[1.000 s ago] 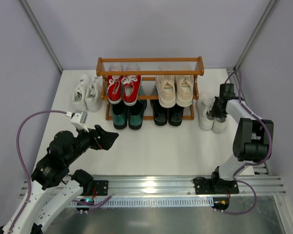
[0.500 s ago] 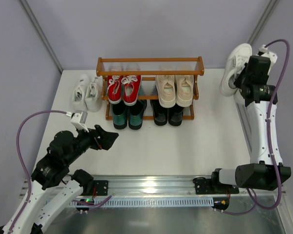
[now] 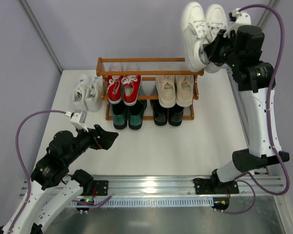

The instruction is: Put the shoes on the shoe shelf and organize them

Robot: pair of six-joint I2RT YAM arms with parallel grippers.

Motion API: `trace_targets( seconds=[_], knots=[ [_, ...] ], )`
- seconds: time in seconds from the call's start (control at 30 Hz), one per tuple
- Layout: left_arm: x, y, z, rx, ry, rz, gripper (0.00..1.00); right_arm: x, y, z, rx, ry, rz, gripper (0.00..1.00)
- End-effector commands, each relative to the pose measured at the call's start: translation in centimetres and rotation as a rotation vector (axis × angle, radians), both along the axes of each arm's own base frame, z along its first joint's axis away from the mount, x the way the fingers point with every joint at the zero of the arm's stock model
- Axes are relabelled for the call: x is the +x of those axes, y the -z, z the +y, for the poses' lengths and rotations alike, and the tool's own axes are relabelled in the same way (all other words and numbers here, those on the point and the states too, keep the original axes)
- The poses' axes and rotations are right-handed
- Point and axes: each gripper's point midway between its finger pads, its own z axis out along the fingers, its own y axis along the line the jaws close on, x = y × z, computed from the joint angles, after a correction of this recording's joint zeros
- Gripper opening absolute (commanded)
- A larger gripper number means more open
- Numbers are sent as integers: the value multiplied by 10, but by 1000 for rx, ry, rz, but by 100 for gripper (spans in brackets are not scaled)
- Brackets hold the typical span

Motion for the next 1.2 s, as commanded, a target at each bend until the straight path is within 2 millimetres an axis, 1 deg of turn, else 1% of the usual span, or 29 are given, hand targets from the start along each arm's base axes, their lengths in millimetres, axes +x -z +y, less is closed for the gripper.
trace_targets(
  seconds=[0.0, 0.03, 0.07, 0.13, 0.27, 0.37, 0.4, 0.43, 0.47, 0.5, 0.57, 0.6, 0.77, 0.9, 0.97, 1.13, 1.17],
  knots=[
    [0, -20, 2, -31, -13, -43, 100, 1, -45, 47, 21, -137, -147, 4],
    [0, -19, 3, -26, -18, -39, 99, 4, -43, 53, 23, -129, -143, 4],
    [-1, -20, 4, -26, -19, -43, 100, 5, -41, 65, 23, -129, -140, 4],
    [-2, -20, 6, -21, -25, -44, 100, 16, -32, 77, 45, -109, -107, 4],
    [-5, -25, 10, -20, -30, -59, 100, 32, -13, 82, 79, -17, -45, 4],
    [-7, -25, 12, -18, -36, -62, 100, 40, -4, 94, 79, 1, -31, 4],
    [-7, -25, 13, -17, -37, -63, 100, 40, -7, 97, 82, 1, -38, 4],
    [-7, -24, 13, -14, -38, -63, 100, 47, 2, 100, 73, 10, -16, 4],
    [-7, -25, 13, -16, -35, -64, 100, 49, 3, 103, 71, 6, -13, 4],
    [-7, -24, 13, -12, -36, -63, 100, 49, -4, 102, 74, 17, -28, 4],
    [-8, -24, 14, -13, -36, -64, 100, 56, 4, 106, 65, 21, -9, 4],
    [-8, -25, 14, -17, -37, -67, 100, 56, 4, 106, 65, 21, -11, 4],
    [-9, -24, 14, -16, -35, -64, 100, 63, 18, 105, 46, 43, 21, 4],
    [-10, -25, 15, -16, -35, -66, 100, 63, 20, 102, 45, 62, 28, 4],
    [-11, -24, 16, -16, -37, -66, 99, 64, 23, 100, 35, 71, 34, 12],
    [-12, -24, 16, -16, -37, -64, 100, 67, 28, 102, 31, 68, 45, 16],
    [-10, -24, 20, -11, -63, -70, 100, 67, 28, 101, 30, 71, 44, 18]
  ],
)
